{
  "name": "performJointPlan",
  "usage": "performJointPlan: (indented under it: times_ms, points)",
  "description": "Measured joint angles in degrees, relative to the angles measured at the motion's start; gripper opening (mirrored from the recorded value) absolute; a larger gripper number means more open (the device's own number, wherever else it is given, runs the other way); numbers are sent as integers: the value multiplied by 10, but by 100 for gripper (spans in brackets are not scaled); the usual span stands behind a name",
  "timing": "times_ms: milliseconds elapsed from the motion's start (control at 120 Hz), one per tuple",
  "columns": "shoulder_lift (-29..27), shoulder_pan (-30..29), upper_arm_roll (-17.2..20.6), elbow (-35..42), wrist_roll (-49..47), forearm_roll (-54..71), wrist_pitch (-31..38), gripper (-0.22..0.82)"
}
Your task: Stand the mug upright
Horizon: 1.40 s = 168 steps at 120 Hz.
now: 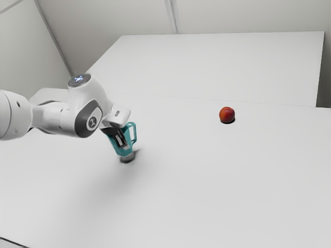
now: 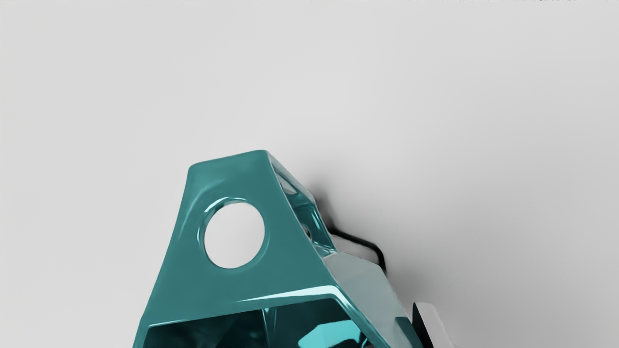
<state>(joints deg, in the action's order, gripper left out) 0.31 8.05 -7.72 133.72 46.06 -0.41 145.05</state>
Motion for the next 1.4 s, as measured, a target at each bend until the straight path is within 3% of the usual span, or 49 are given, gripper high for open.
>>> performJointPlan:
  times_ms: [283, 800, 1400]
  points:
    - [1, 9, 0, 31, -18, 18, 64, -17]
    - [17, 0, 8, 45, -34, 18, 95, -17]
    - [17, -2, 10, 44, -32, 14, 98, 11]
